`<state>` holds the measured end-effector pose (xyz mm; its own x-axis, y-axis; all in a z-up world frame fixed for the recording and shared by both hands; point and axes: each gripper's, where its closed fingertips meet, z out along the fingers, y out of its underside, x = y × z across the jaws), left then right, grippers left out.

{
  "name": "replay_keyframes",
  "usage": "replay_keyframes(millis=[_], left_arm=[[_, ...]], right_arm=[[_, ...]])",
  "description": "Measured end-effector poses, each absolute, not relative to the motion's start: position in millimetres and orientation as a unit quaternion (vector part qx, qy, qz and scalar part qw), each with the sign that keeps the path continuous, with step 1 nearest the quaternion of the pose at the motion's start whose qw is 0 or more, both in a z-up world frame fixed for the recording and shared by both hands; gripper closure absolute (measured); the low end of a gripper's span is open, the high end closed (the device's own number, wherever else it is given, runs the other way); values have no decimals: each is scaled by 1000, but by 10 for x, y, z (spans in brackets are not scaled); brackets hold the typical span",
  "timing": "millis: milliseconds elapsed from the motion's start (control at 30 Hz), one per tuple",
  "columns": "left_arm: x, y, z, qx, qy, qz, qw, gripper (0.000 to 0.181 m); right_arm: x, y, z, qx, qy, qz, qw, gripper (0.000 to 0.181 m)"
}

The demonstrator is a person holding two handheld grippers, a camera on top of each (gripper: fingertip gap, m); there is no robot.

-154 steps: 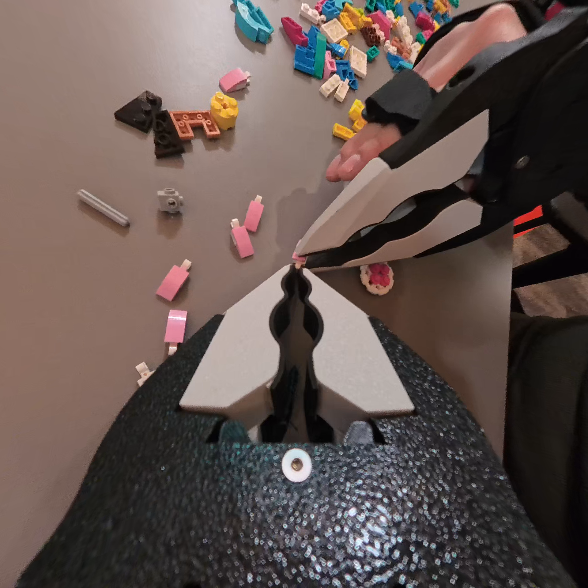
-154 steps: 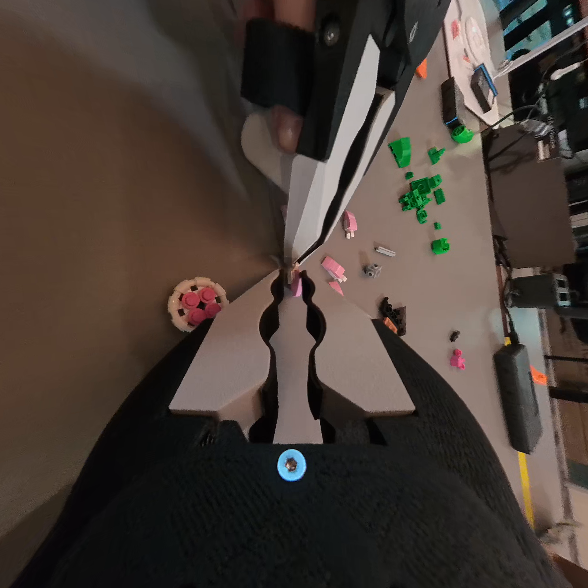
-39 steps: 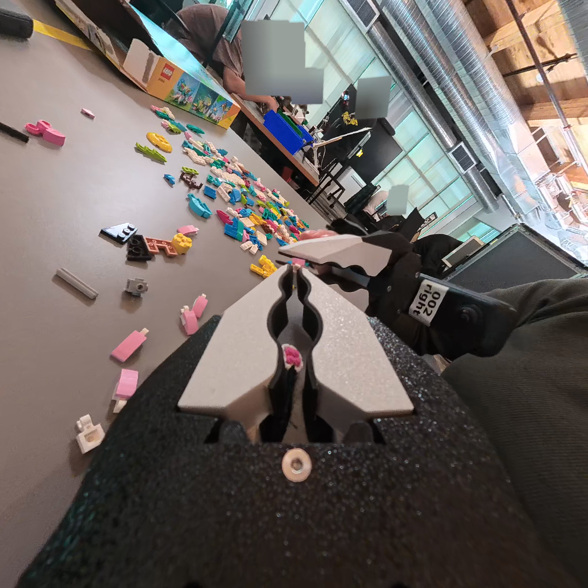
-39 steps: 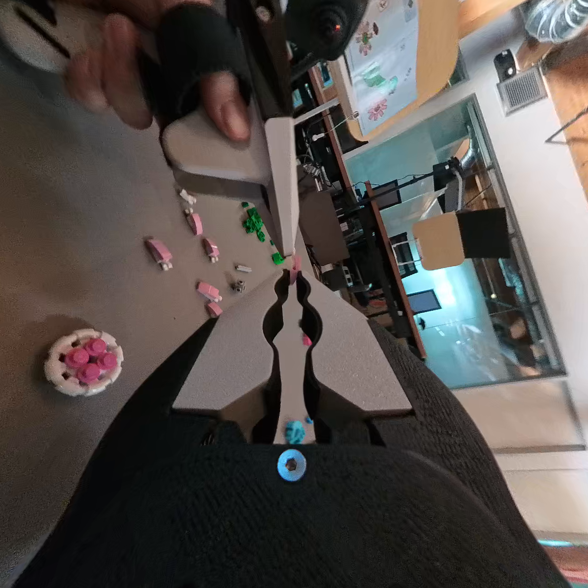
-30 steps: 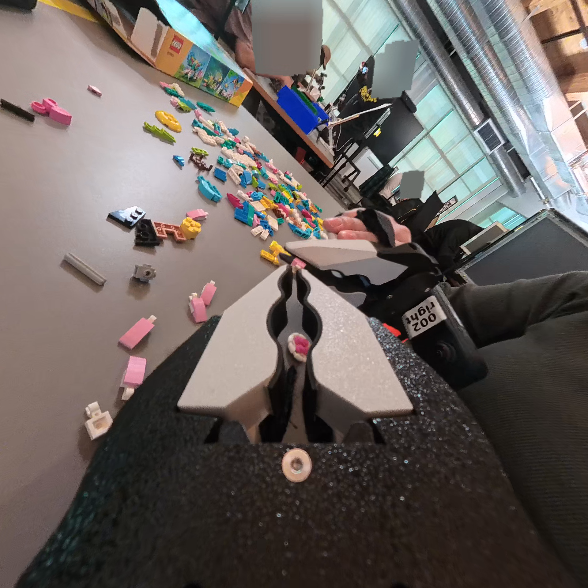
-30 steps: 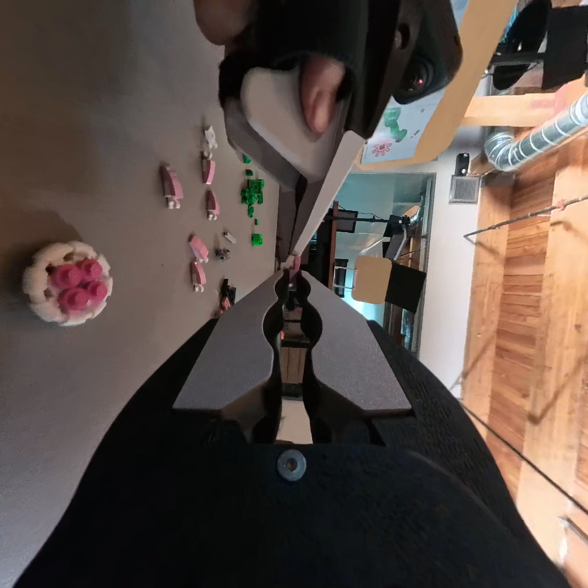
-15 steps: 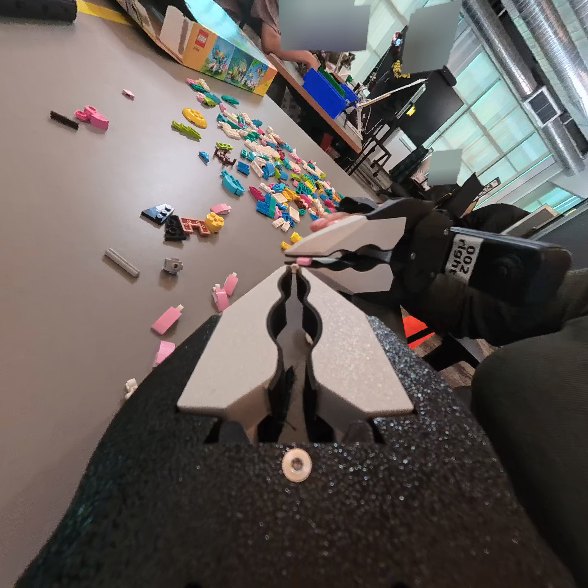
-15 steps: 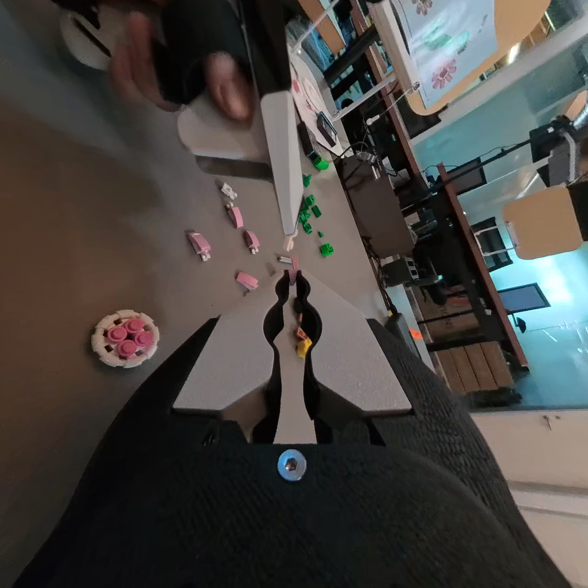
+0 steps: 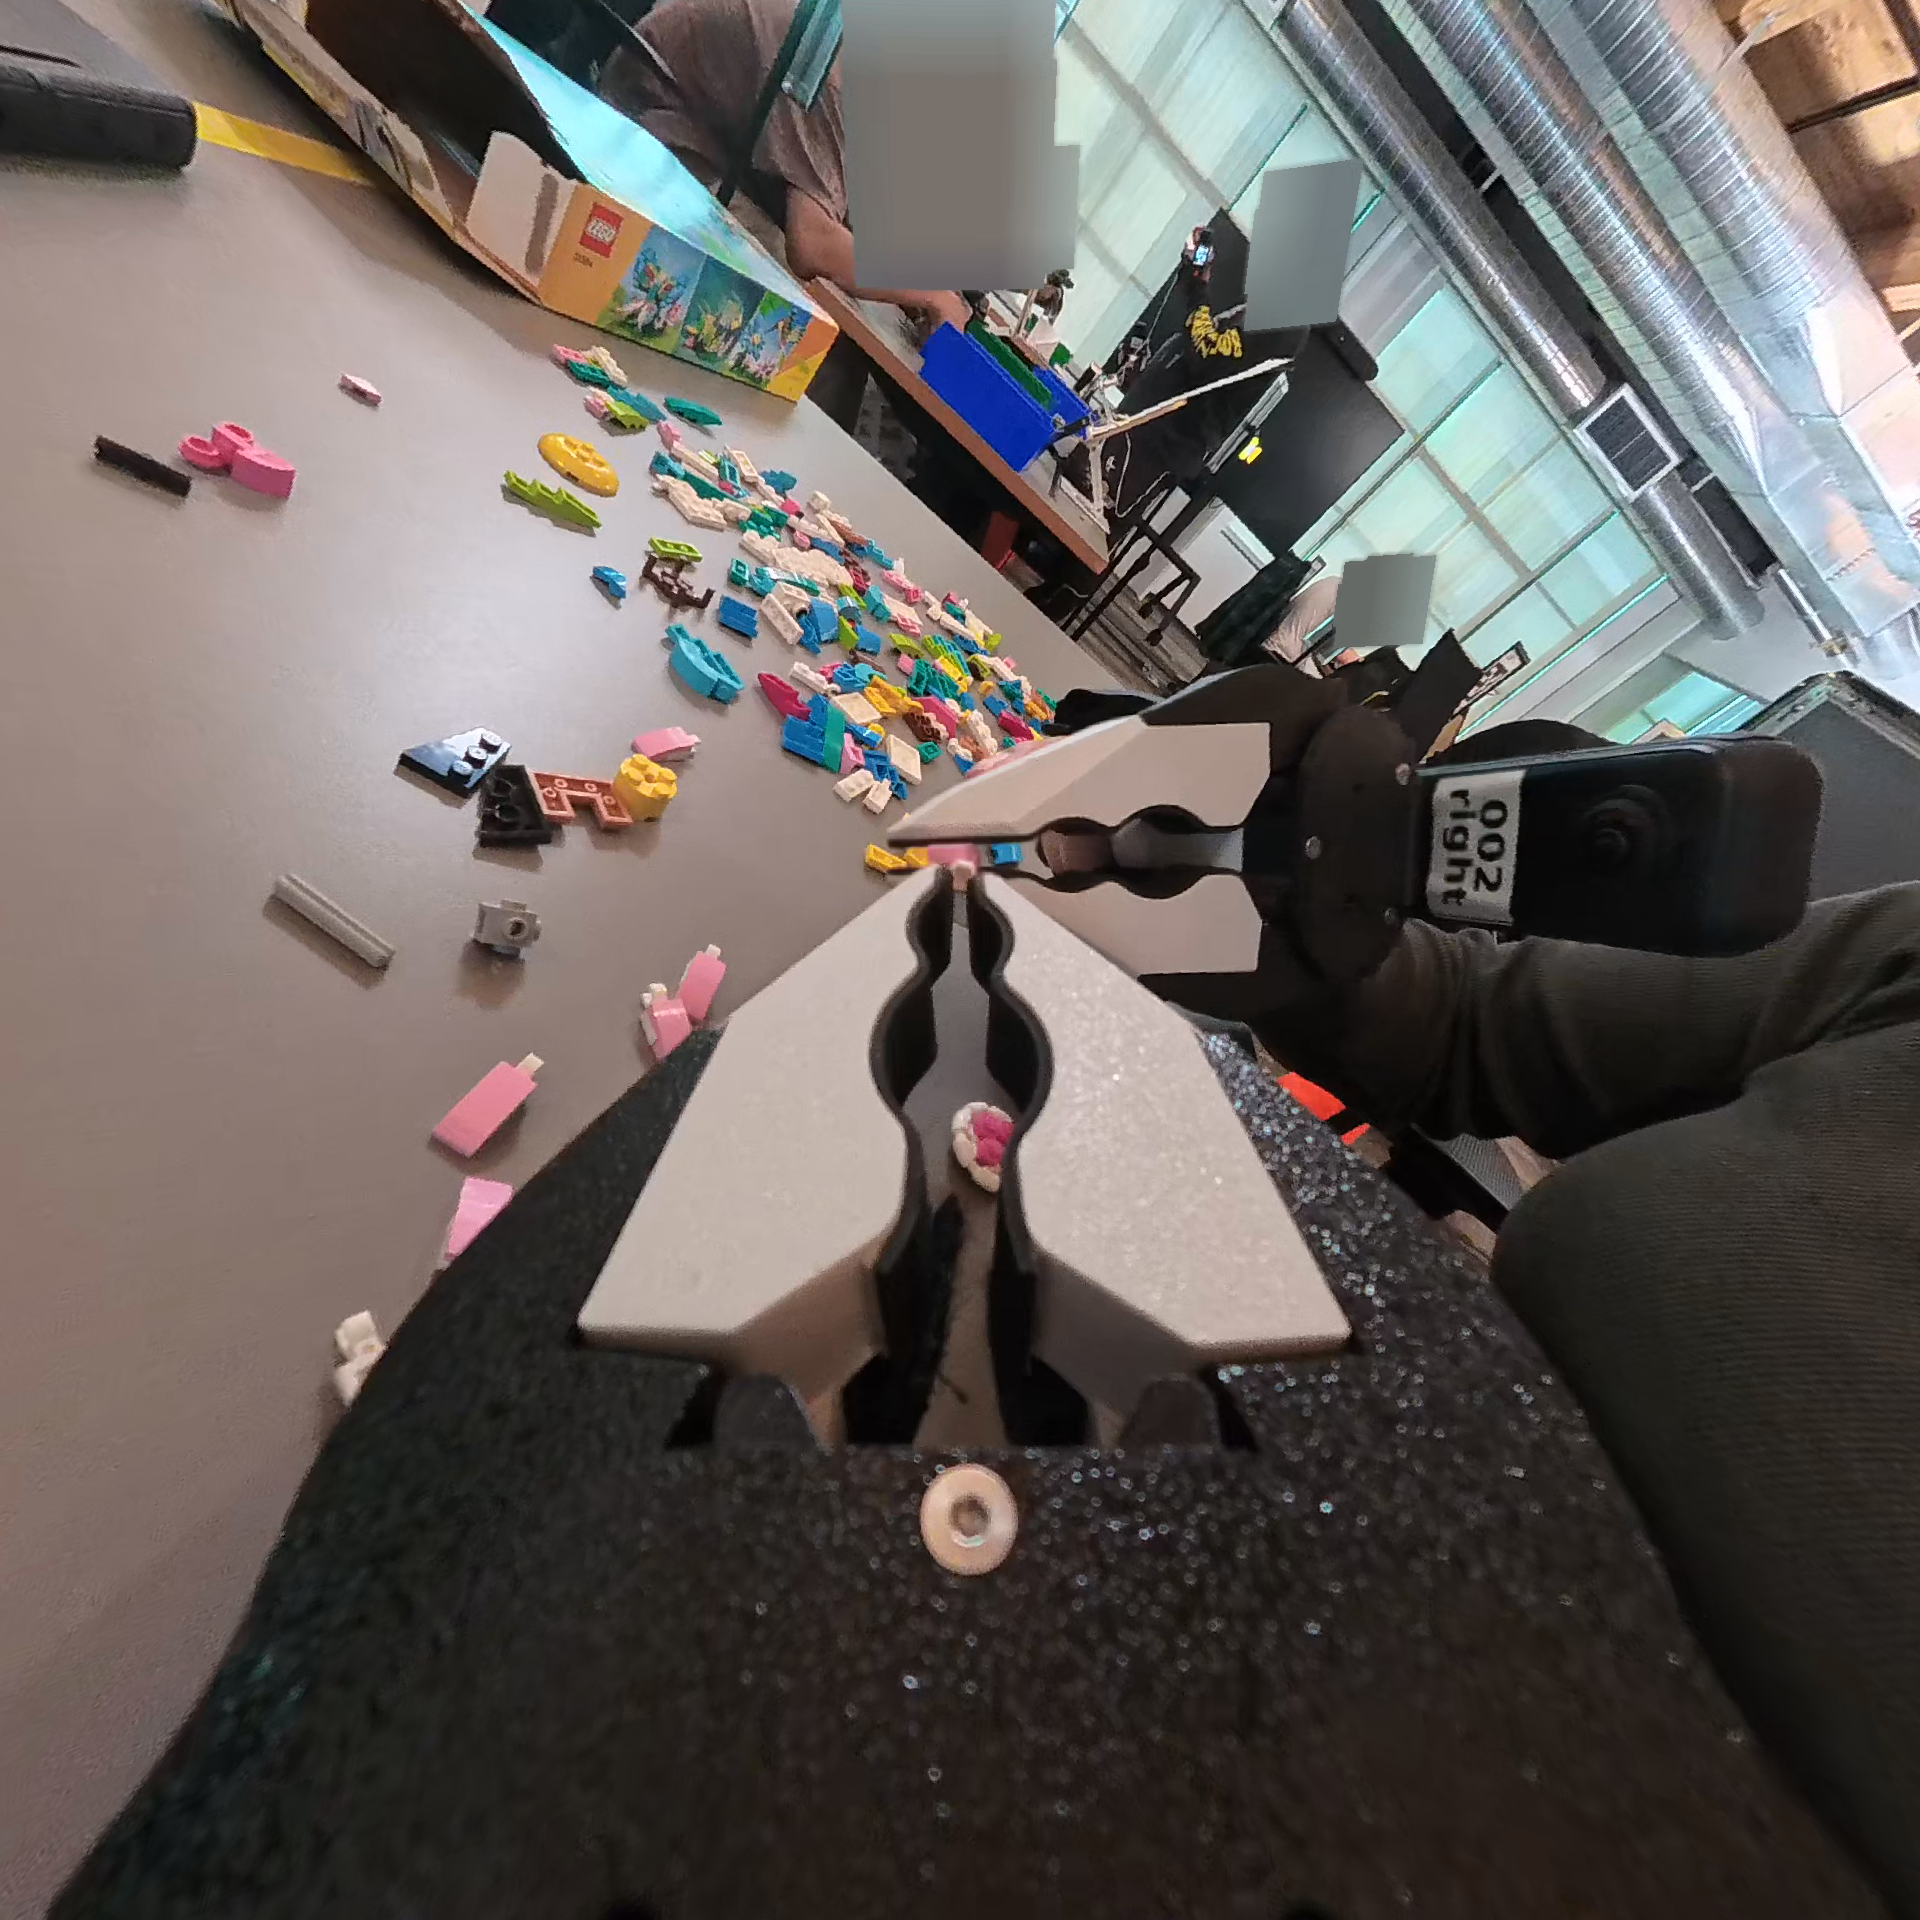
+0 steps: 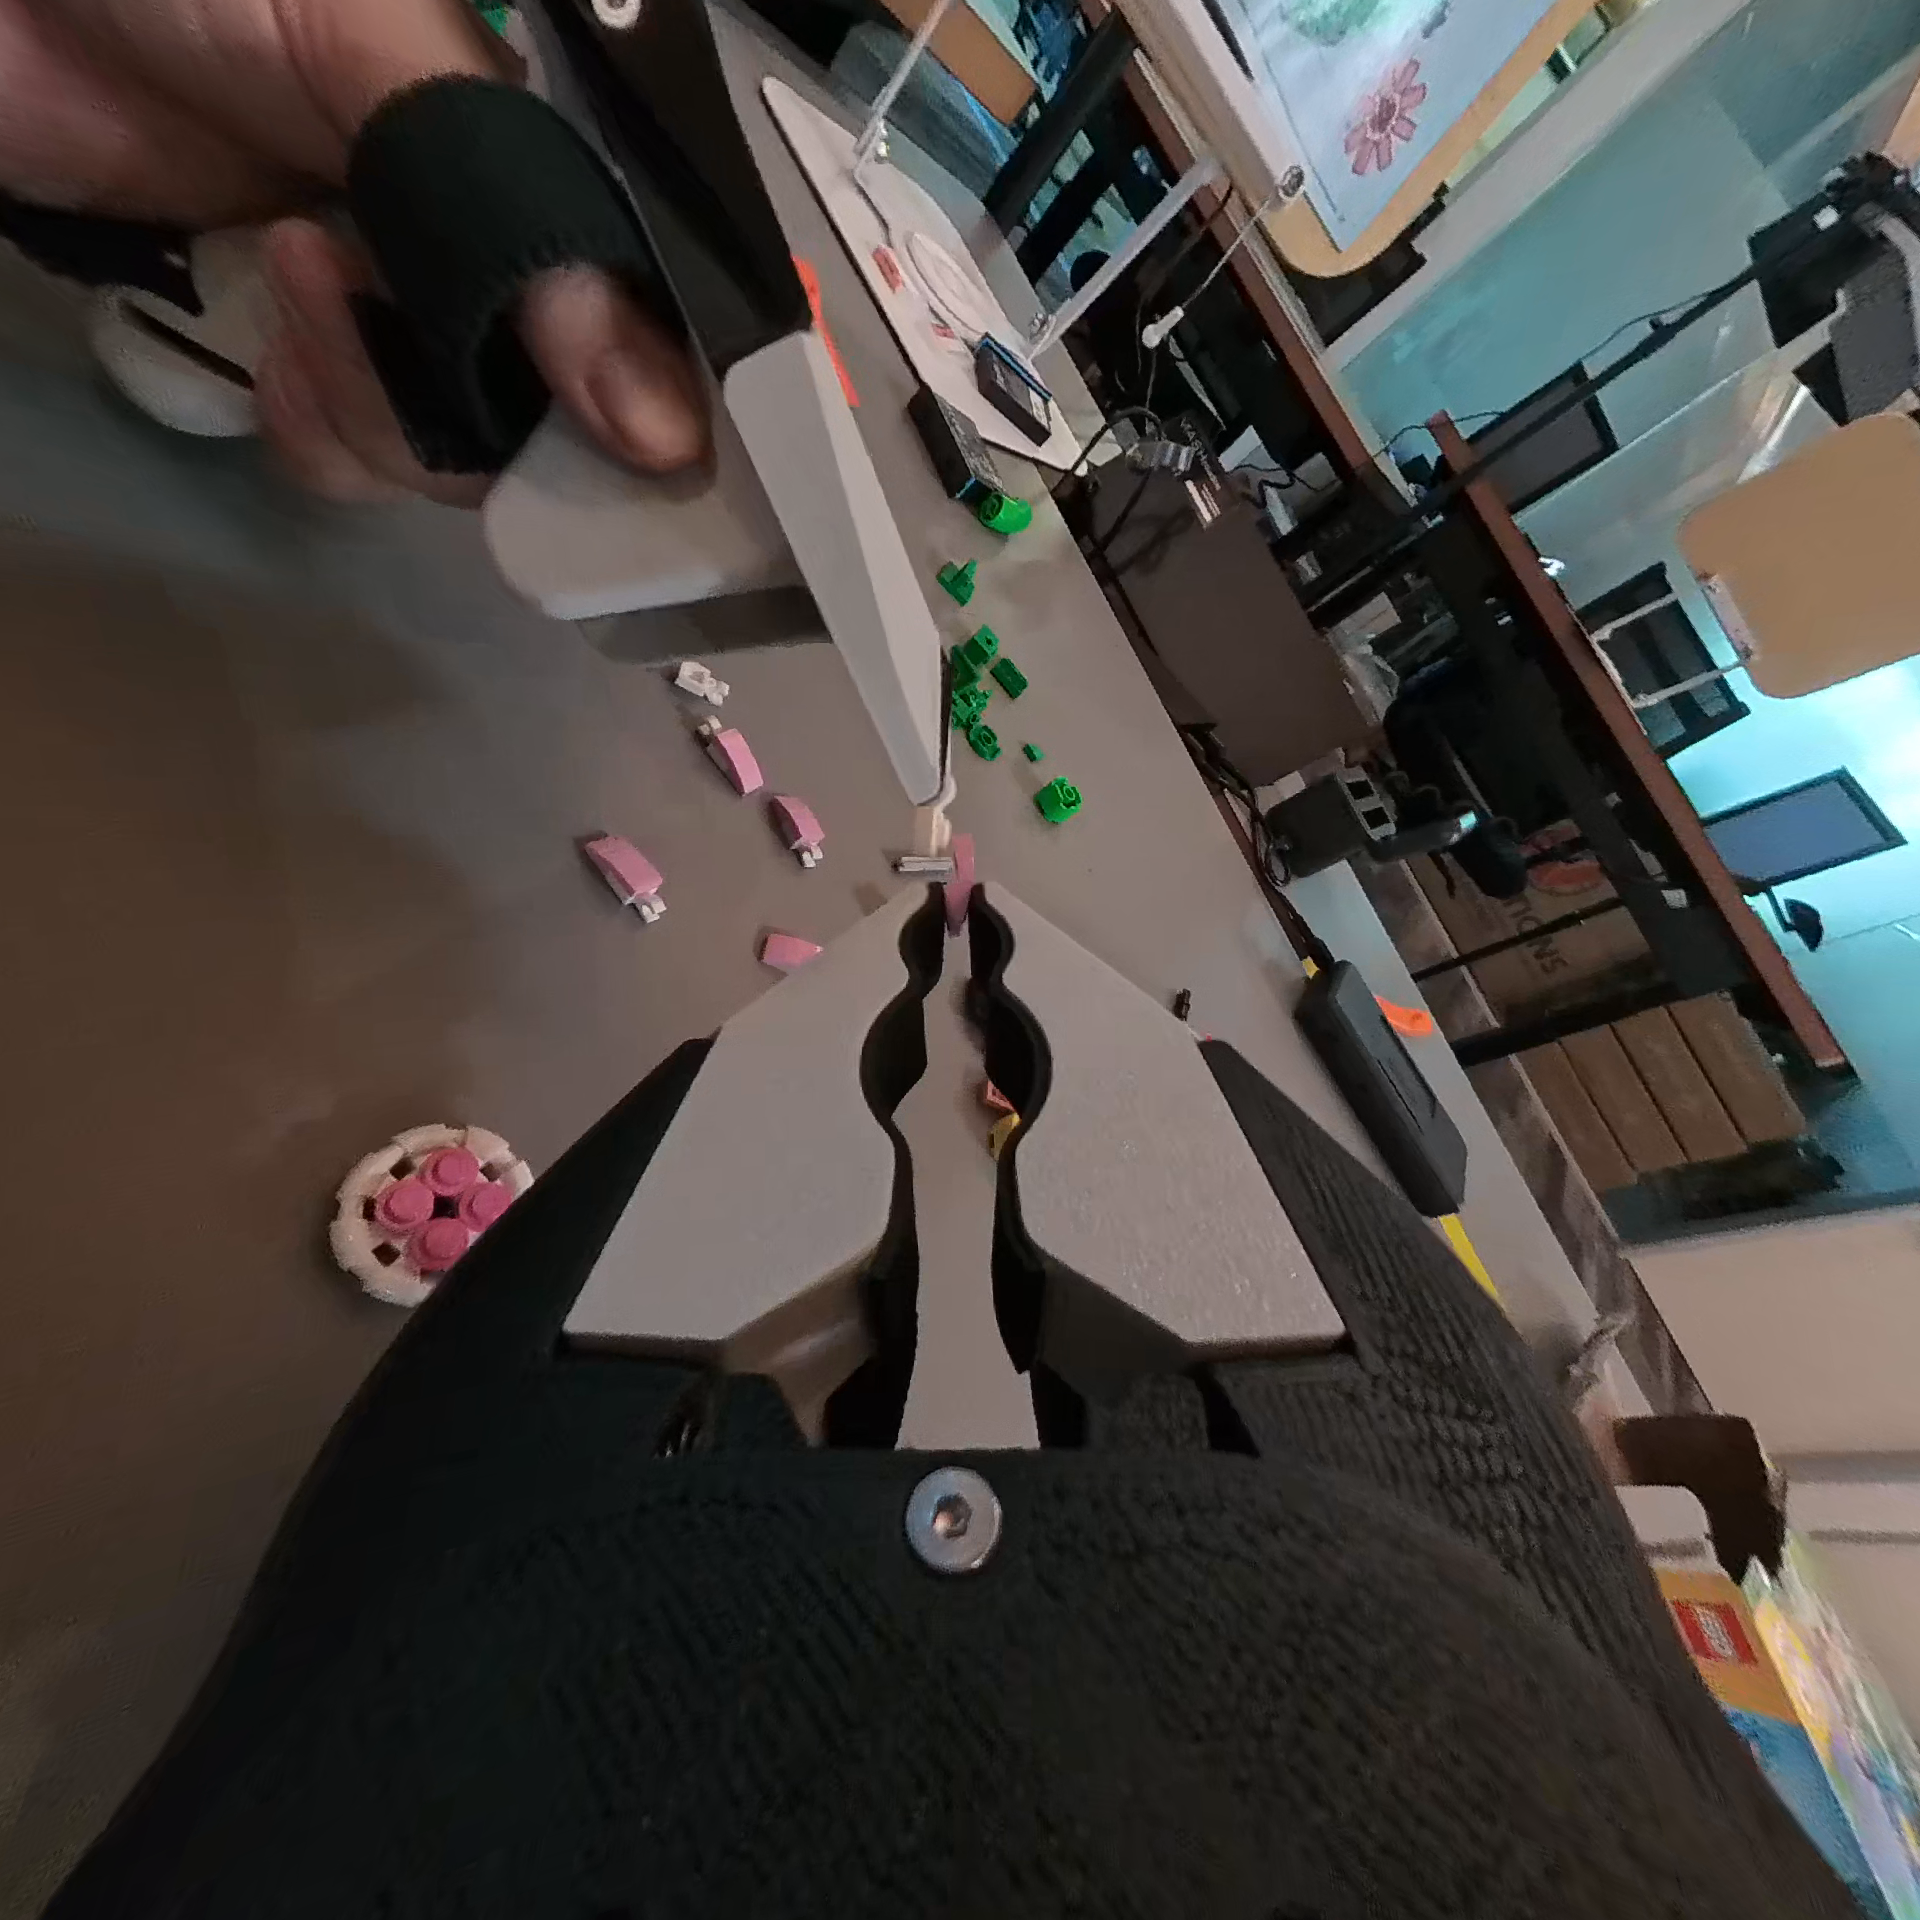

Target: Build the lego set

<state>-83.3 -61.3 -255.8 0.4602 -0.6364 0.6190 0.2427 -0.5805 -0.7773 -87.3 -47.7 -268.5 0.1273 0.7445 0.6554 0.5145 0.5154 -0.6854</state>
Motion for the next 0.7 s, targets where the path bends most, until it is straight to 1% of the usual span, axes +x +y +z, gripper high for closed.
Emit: replay_keyframes(millis=[100,367,500,700], left_arm=[[-813,-605,-2605,-744,139,-485,438,181],[-810,-565,-2586,-735,116,-495,449,181],[-821,-530,-2552,-726,96,-500,462,181],[-834,-504,-2531,-710,61,-530,459,181]], right_arm=[[-886,-489,-2695,-479,-656,94,576,179],[-884,-473,-2695,-460,-667,55,584,178],[-894,-467,-2696,-469,-659,43,586,173],[-909,-427,-2654,-503,-618,54,602,174]])
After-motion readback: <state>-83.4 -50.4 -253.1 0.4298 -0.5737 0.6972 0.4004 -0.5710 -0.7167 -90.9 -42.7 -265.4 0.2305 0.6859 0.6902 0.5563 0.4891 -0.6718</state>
